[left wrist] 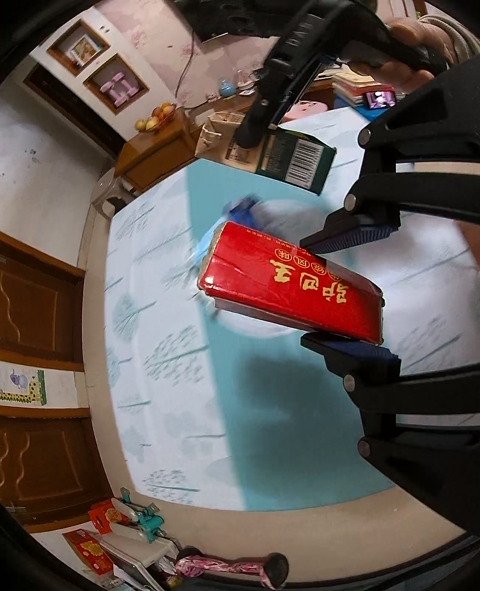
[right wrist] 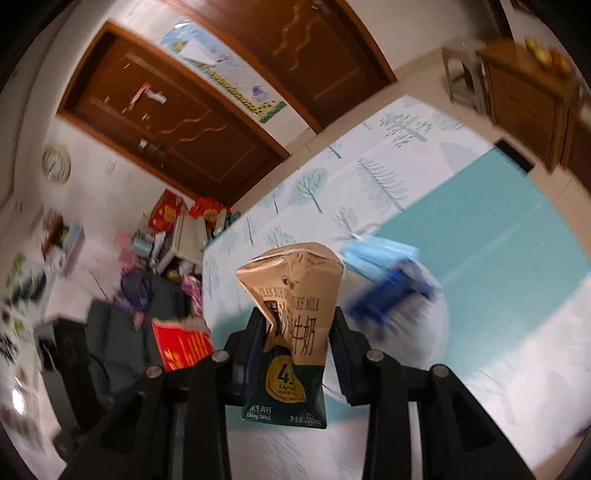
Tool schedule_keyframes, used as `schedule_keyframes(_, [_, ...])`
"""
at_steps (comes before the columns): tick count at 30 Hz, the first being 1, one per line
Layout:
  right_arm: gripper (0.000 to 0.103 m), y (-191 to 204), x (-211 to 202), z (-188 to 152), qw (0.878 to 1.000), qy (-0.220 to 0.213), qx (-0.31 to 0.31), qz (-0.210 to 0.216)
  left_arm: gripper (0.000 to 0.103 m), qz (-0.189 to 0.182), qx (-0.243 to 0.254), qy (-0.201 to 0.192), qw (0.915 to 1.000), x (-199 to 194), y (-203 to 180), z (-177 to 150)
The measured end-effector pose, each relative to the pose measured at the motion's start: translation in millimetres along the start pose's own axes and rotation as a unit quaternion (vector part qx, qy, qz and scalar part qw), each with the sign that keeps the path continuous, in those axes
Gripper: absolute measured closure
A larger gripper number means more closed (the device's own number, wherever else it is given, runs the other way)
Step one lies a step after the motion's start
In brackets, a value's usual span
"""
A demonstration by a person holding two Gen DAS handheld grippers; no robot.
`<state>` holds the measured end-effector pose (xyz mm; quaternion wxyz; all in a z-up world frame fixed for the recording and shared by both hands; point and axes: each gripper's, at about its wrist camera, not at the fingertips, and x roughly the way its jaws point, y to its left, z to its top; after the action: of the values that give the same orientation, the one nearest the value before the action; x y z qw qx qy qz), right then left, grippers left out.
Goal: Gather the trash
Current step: 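Carry the red box and milk carton with both tools down over the bin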
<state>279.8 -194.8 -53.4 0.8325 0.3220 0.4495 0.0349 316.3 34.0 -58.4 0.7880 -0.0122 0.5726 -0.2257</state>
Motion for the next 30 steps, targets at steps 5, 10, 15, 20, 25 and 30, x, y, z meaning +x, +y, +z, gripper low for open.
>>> schedule_keyframes(5, [0.069, -28, -69, -64, 0.997, 0.002, -0.069, -0.015, 0.061, -0.011, -0.012, 0.004, 0.9999, -11, -52, -79])
schedule_keyframes(10, [0.069, -63, -121, -121, 0.994, 0.011, -0.104, -0.013, 0.061, -0.005, -0.032, 0.016, 0.9994, -8, -99, -163])
schedule_keyframes(15, [0.069, -105, -157, -179, 0.991, 0.043, -0.128, -0.018, 0.061, 0.007, -0.067, 0.037, 0.997, 5, -133, -241])
schedule_keyframes(20, [0.069, -147, -170, -225, 0.99, 0.071, -0.118, -0.024, 0.061, 0.023, -0.07, 0.054, 0.9958, 20, -157, -297])
schedule_keyframes(25, [0.069, -177, -164, -262, 0.991, 0.088, -0.09, -0.038, 0.061, 0.041, -0.034, 0.073, 0.9959, 43, -176, -333])
schedule_keyframes(30, [0.069, -207, -139, -291, 0.991, 0.105, -0.057, -0.053, 0.061, 0.041, -0.025, 0.084, 0.9953, 81, -174, -349])
